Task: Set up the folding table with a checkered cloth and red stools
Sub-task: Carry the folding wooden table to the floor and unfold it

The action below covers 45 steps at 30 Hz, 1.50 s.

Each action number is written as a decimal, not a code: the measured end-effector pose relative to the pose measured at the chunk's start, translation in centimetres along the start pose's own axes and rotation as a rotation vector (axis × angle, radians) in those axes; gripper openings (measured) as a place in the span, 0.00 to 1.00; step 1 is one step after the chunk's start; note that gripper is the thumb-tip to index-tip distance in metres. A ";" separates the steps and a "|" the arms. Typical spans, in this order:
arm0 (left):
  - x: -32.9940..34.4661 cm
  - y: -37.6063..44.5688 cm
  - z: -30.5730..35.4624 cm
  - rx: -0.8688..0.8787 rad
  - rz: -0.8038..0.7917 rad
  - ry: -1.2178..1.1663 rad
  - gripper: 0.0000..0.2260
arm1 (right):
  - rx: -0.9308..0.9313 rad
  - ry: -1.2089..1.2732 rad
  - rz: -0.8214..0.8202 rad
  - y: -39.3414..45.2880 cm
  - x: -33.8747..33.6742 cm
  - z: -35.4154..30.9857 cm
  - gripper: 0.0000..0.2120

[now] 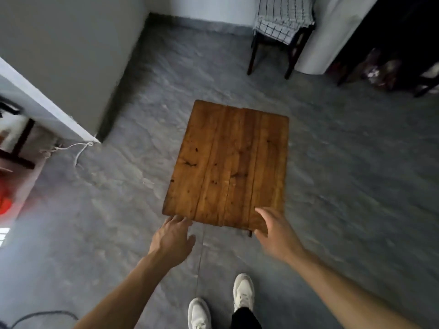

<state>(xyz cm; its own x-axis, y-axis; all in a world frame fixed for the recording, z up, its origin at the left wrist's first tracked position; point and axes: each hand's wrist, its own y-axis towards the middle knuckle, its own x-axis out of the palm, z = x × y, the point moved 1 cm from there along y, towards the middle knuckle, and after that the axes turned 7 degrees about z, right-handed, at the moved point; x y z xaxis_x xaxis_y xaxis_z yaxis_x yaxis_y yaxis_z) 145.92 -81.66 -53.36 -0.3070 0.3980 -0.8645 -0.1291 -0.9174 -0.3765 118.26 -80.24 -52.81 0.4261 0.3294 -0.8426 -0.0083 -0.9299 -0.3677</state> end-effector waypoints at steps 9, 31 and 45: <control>12.7 9.4 -2.8 0.262 0.077 0.248 0.51 | -0.058 -0.198 0.077 6.6 13.9 5.2 0.44; 18.4 9.1 -2.1 0.413 0.243 0.547 0.41 | -0.056 -0.605 0.083 7.4 16.6 9.3 0.48; 20.0 -6.0 2.3 0.322 0.212 0.456 0.36 | -0.143 -0.591 -0.015 -6.0 14.7 11.1 0.48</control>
<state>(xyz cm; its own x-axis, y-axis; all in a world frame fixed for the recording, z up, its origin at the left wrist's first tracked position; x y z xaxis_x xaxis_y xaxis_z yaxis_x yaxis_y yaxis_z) 138.41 -68.19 -67.63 0.0691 0.1018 -0.9924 -0.4107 -0.9037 -0.1213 114.51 -67.96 -67.40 -0.1498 0.3393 -0.9287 0.1325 -0.9239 -0.3589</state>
